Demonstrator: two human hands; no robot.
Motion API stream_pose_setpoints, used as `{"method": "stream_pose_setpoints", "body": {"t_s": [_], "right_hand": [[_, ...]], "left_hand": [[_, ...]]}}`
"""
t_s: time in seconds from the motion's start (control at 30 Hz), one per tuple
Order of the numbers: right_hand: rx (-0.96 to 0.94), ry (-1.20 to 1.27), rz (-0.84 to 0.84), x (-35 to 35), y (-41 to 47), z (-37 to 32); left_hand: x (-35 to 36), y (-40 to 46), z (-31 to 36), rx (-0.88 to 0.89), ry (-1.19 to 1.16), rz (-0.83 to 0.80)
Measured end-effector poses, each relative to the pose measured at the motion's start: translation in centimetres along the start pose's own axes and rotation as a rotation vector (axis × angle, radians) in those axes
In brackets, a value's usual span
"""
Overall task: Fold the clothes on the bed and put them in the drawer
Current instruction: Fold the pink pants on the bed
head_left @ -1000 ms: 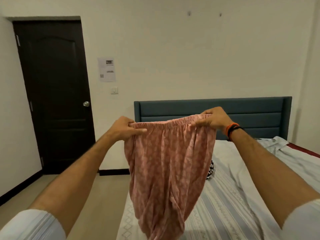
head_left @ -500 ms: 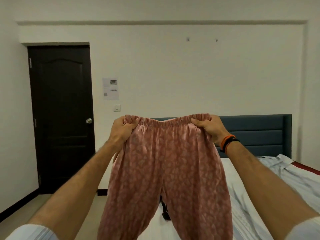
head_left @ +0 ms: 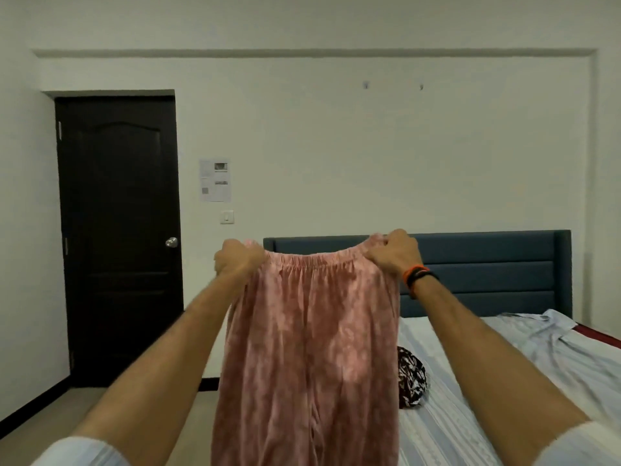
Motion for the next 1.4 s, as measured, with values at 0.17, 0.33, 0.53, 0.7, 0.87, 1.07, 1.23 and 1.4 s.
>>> {"method": "stream_pose_setpoints", "body": {"t_s": [0.17, 0.33, 0.53, 0.7, 0.87, 1.07, 1.23, 1.4], "right_hand": [[-0.152, -0.004, -0.034, 4.5, -1.7, -3.1], [-0.155, 0.105, -0.285, 5.4, -2.7, -5.3], [-0.204, 0.194, -0.273, 4.4, -2.2, -5.2], [-0.168, 0.48, -0.289, 2.0, -1.4, -5.0], [-0.247, 0.615, -0.384, -0.4, -1.2, -5.4], [-0.313, 0.453, -0.437, -2.3, -0.7, -4.0], [-0.333, 0.141, -0.394, -2.1, -0.9, -2.2], [-0.27, 0.065, -0.359, -1.9, -1.9, -1.3]], "left_hand": [[4.2, -3.1, 2.1, 0.114, -0.027, -0.065], [6.2, -4.3, 3.0, 0.032, -0.462, -0.613], [4.8, -5.1, 4.1, 0.027, -0.631, -0.745], [2.9, -3.6, 2.2, 0.096, -0.398, -0.261], [1.8, -3.6, 1.7, 0.157, -0.336, -0.539], [0.5, -2.7, 2.8, 0.125, -0.254, -0.462], [0.5, -3.4, 2.5, 0.175, -0.068, -0.422], [0.8, -4.0, 1.7, 0.215, -0.024, -0.375]]}}
Point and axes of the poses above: each hand's wrist, its own y-axis towards the middle knuckle, its own x-axis out of the palm, z = x × y, the point moved 2 cm from there along y, towards the middle knuckle, and after that the axes turned 2 degrees about -z, right-handed, at the moved point
